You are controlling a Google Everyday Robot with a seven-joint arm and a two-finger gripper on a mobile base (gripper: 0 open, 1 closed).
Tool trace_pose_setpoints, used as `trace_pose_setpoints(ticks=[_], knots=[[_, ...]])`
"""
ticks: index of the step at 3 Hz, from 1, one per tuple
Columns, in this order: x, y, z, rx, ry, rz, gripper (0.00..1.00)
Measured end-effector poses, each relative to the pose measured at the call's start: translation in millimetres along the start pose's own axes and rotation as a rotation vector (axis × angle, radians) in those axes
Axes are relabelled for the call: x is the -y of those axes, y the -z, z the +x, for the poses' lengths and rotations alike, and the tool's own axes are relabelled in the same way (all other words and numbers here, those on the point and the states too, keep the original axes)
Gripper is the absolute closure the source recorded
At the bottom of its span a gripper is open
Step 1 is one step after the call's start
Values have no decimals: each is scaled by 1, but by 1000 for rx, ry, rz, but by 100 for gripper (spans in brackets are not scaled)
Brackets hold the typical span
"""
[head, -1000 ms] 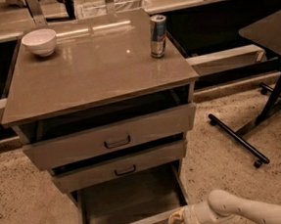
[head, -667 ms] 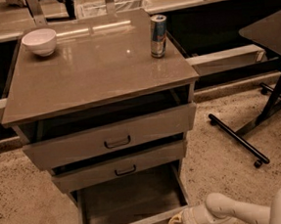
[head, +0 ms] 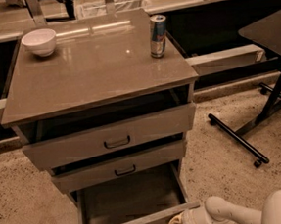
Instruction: Close bottom drawer
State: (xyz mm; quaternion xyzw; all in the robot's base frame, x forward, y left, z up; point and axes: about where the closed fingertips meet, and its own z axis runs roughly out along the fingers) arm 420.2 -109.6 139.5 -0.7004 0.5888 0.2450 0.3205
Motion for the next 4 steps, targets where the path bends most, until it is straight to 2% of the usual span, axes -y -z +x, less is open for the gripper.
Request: trace_pose_setpoints(ticks=[1,2,3,4], knots=[[0,0,0,0,0,0,31],[15,-11,-3,23,5,18,8],[17,-13,-5,29,6,20,0],[46,-35,-16,76,13,44,0]])
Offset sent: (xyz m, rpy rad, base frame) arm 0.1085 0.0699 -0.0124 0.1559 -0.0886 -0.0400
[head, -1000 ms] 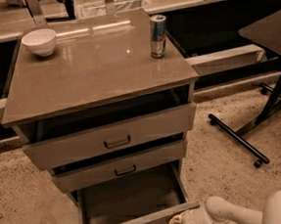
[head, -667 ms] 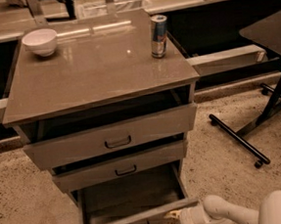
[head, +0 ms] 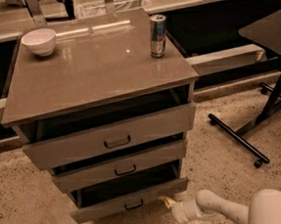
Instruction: Close bottom drawer
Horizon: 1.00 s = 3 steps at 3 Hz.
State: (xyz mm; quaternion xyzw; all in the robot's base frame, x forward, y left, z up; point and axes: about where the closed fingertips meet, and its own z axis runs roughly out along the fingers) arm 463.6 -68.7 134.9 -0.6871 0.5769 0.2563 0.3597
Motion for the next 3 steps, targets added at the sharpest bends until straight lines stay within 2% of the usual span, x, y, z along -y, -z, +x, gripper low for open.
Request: trace_pose_setpoints(ticks=[1,2,3], knots=[[0,-4,-1,-5,-2,-8,3],[8,-13,-1,-10,7,-17,25],[32,-21,9,15,1,23,53]])
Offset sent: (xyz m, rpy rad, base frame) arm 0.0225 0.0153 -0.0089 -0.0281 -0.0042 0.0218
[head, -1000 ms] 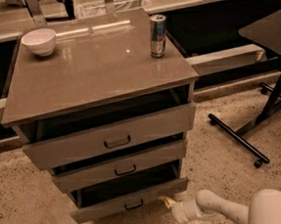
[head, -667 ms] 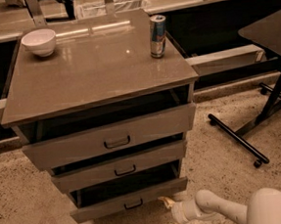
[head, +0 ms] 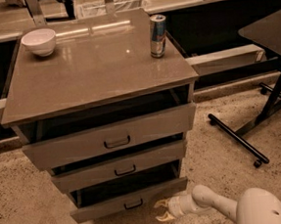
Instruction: Close bottom drawer
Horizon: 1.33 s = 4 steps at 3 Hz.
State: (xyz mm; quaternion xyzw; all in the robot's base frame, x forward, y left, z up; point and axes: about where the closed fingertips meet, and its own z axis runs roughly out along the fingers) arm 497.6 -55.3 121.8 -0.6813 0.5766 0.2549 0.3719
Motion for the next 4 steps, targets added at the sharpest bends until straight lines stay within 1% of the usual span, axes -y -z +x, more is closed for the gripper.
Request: trace_pose_setpoints(ticks=[1,2,3,4], knots=[[17,3,4,14,5,46,38],[41,4,3,22,21,112,16],[42,3,3,22,21,117,0],[61,-2,3,24,23,152,0]])
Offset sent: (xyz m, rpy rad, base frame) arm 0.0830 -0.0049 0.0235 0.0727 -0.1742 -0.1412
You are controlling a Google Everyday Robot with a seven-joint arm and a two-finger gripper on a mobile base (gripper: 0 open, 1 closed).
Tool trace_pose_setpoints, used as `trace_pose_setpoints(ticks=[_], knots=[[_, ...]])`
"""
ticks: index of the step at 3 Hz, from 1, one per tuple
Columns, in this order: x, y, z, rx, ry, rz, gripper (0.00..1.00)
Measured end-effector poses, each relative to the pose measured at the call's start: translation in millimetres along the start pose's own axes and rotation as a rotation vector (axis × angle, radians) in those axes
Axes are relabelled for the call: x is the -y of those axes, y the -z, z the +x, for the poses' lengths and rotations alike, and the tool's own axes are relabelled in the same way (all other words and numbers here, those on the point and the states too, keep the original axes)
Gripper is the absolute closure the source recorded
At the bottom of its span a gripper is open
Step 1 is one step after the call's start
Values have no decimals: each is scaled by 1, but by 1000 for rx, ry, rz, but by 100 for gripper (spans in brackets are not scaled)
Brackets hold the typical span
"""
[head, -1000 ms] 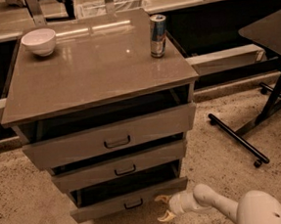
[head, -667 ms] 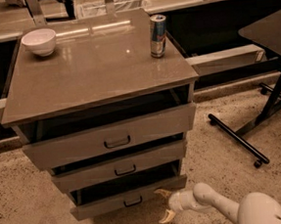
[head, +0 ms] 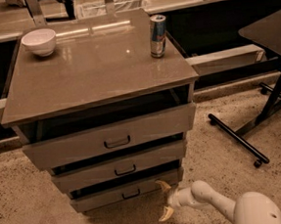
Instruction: Close bottom drawer
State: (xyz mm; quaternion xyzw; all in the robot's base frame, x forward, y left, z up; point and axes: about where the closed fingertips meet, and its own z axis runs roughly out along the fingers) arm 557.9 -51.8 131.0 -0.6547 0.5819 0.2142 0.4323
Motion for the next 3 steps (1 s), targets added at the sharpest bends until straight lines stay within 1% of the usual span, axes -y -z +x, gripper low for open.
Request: trace_pose_setpoints(ticks=[1,2,3], knots=[[-7,0,2,2,2,-32,0],[-29,8,0,-7,17,-93,0],[-65,31,-15,18,53,-159,0]])
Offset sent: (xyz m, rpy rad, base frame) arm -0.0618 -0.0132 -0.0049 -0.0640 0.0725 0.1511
